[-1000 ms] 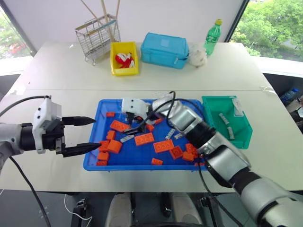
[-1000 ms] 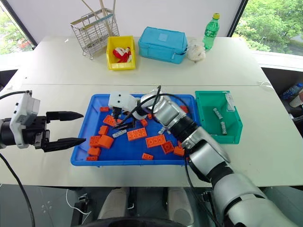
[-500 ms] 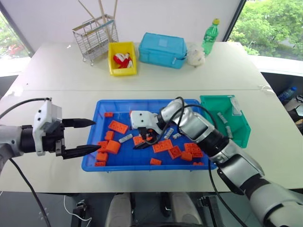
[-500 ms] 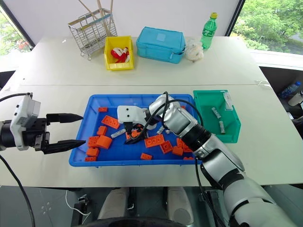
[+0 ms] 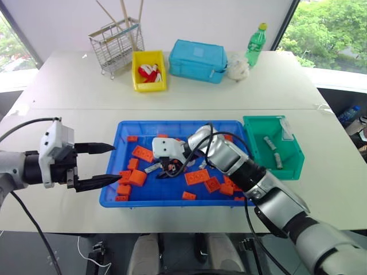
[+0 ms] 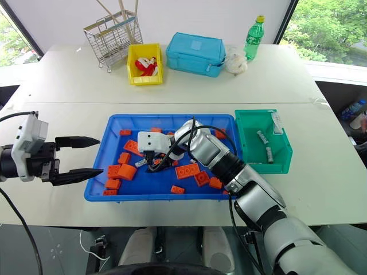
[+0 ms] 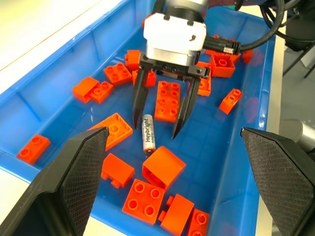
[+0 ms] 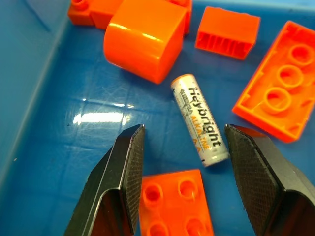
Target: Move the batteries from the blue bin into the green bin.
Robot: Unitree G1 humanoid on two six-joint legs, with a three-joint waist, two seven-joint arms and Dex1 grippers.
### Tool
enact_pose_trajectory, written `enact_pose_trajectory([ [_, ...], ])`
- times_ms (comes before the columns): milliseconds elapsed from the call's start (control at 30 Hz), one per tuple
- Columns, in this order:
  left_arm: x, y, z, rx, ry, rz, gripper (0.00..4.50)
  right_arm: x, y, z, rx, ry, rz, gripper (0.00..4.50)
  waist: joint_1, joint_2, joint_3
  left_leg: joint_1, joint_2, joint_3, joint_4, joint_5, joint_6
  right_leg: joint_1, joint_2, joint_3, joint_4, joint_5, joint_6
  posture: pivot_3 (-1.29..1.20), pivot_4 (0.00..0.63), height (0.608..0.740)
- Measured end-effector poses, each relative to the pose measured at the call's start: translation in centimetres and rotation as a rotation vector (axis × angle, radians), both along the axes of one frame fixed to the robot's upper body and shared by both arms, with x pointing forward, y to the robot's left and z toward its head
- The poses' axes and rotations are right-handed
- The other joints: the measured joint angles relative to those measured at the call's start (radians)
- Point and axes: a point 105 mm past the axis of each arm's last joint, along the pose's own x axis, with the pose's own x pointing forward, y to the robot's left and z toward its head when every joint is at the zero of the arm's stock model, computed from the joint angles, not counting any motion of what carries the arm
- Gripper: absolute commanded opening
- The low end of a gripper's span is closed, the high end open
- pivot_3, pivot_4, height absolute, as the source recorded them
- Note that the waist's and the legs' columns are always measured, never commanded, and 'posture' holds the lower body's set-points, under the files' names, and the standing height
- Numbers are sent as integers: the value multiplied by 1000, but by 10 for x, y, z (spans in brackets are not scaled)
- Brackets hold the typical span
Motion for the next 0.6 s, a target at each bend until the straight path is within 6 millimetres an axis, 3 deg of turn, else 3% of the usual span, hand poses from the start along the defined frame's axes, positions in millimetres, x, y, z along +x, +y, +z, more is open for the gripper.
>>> enact_pose_trajectory([
  [133, 0, 0, 0, 0, -2, 2, 4500, 1, 2, 0, 0, -15, 27, 303, -1, 0, 0, 0, 0, 0, 0, 0, 0, 0, 0, 0, 0, 0, 0, 0, 150, 736],
  [167, 0, 0, 0, 0, -2, 2, 4500, 1, 3, 0, -1, -20, 31, 162, -1, 0, 0, 0, 0, 0, 0, 0, 0, 0, 0, 0, 0, 0, 0, 0, 150, 736],
  [267, 1, 0, 1, -1, -5, 4, 4500, 1, 3, 1, -6, -14, 29, 134, 0, 0, 0, 0, 0, 0, 0, 0, 0, 0, 0, 0, 0, 0, 0, 0, 150, 736],
  [367, 1, -4, 2, -25, -11, -12, 4500, 5, -12, 24, 50, 37, -59, 134, 8, 0, 1, -1, 0, 0, 0, 0, 0, 0, -1, 0, 0, 0, 0, 0, 150, 736],
  [433, 1, -10, 4, -47, -16, -35, 4500, 10, -34, 53, 115, 24, -136, 134, 13, 0, 1, -1, -1, 0, 0, 0, 0, 0, -2, 0, -1, 0, 0, 0, 150, 736],
  [533, 2, -24, 9, -81, -33, -88, 4500, 21, -88, 100, 223, -14, -336, 134, 20, 0, 0, -1, -2, 1, 1, 0, 0, 1, -4, -1, -3, 0, 0, 0, 150, 736],
  [600, 4, -32, 12, -105, -44, -115, 4500, 23, -119, 116, 272, -26, -461, 134, 20, -1, 0, -1, -2, 1, 1, 0, 0, 2, -5, -1, -3, 0, 0, 0, 150, 736],
])
